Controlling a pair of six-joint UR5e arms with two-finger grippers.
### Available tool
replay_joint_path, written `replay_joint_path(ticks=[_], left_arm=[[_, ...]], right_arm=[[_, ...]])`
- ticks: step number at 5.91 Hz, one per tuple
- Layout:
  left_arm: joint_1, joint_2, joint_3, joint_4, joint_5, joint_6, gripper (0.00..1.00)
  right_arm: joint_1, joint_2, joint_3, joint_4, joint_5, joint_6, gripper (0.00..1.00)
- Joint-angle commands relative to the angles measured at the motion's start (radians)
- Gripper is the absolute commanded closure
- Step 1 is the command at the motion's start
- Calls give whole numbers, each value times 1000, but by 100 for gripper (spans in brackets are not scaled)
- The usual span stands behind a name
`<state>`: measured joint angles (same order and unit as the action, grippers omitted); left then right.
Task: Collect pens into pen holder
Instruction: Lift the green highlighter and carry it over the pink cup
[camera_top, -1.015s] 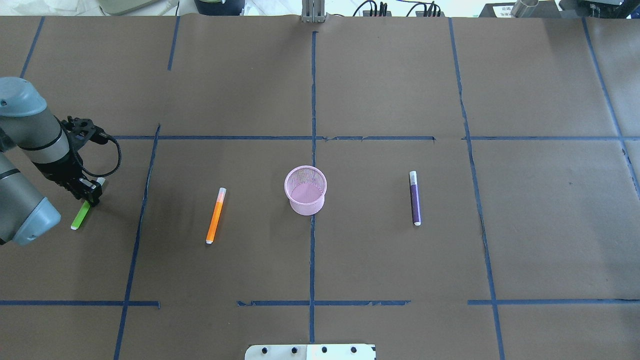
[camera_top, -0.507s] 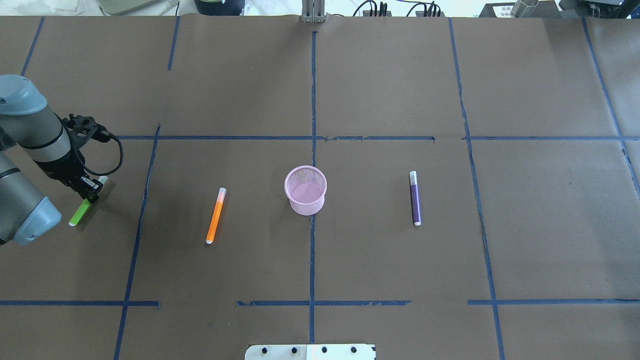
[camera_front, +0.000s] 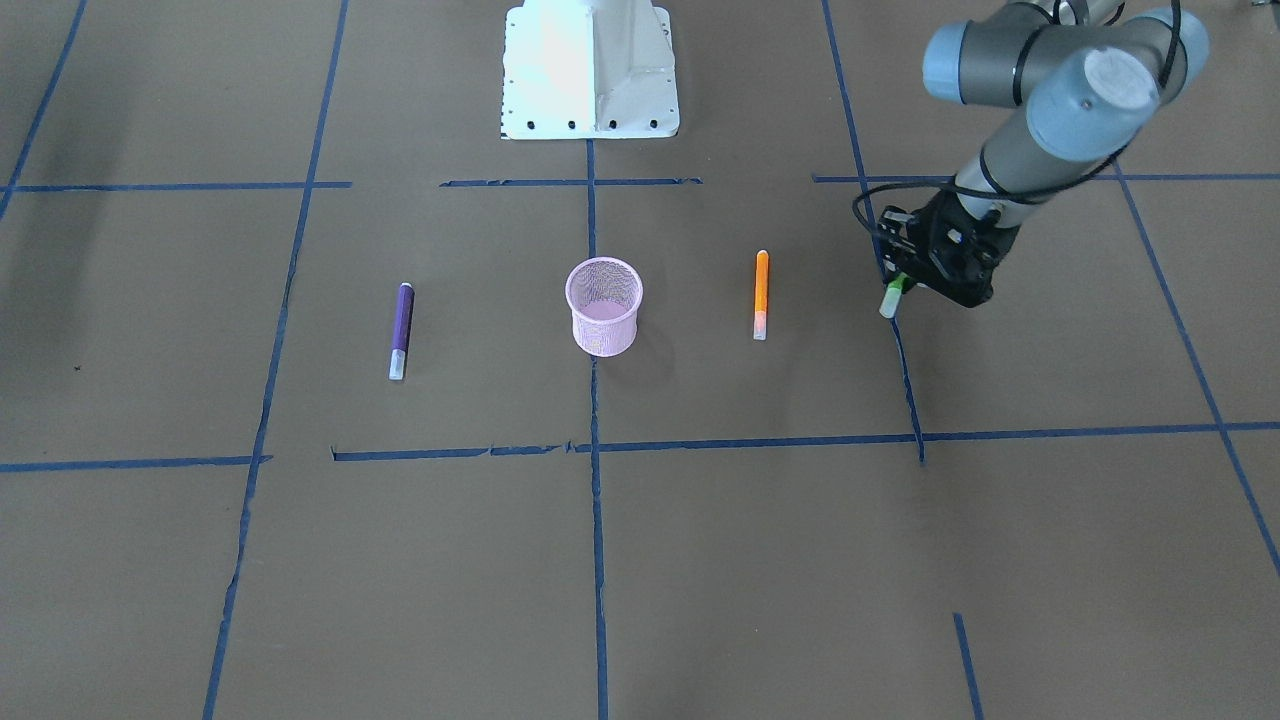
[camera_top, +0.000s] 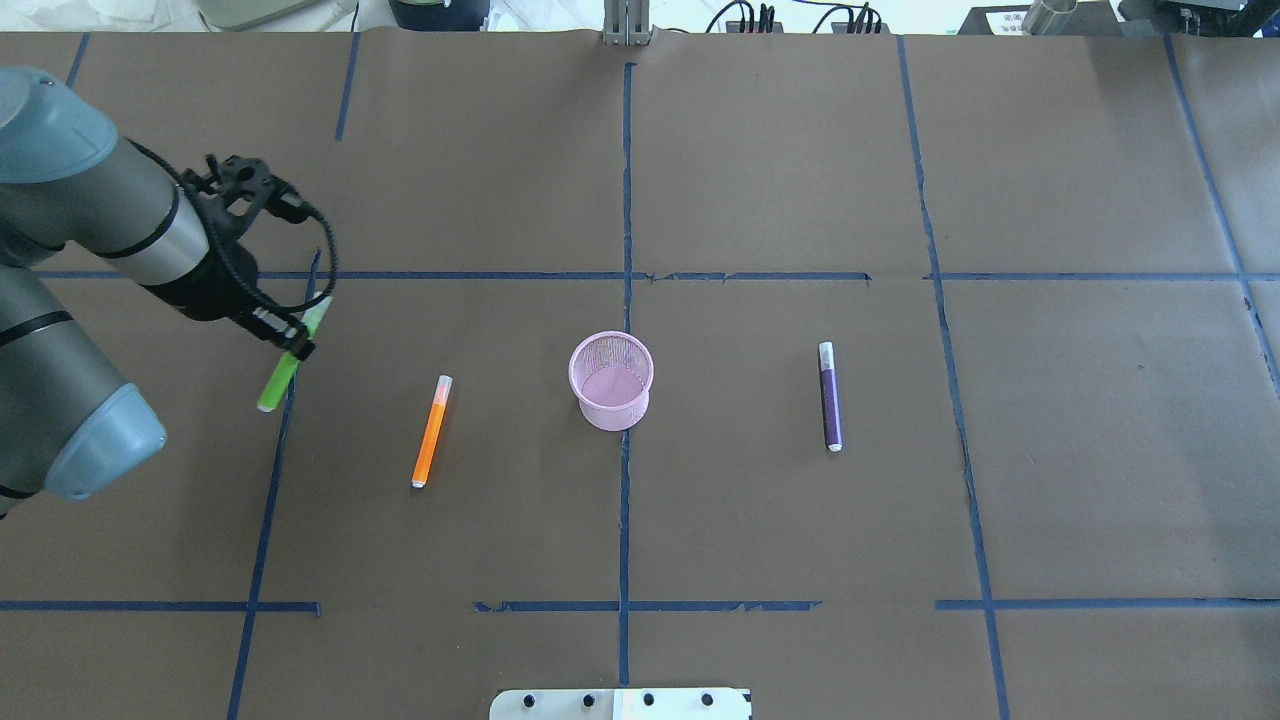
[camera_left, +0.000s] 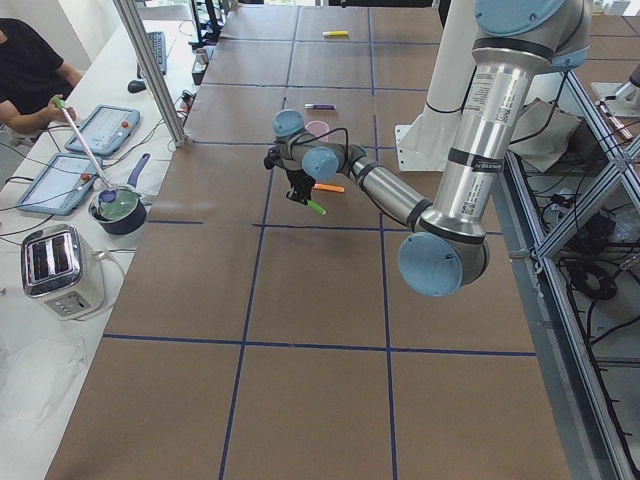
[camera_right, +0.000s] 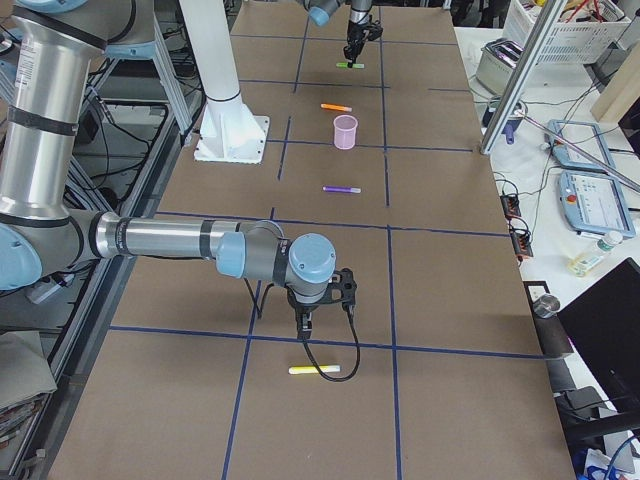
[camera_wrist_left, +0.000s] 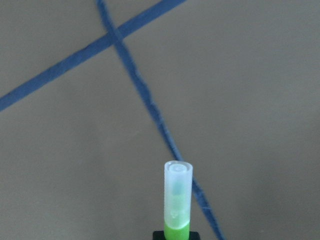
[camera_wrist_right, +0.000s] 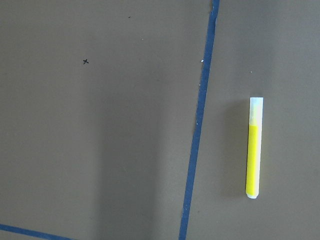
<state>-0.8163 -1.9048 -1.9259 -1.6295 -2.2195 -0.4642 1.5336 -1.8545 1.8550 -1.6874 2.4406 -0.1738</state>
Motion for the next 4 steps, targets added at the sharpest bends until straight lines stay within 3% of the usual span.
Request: replay_joint_path(ticks=[1,2,3,4], left_arm=[[153,-184,-56,-1,215,-295,100],[219,-245,-55,-6,365,-362,100],[338,-293,-32,-70,617,-480,100],[370,-296,8,-170,755,-479,100]], right_arm=[[0,6,6,0,0,-1,0],[-1,20,4,0,0,-3,0],[-1,26,4,0,2,-1,0],[-1,26,3,0,20,-1,0]])
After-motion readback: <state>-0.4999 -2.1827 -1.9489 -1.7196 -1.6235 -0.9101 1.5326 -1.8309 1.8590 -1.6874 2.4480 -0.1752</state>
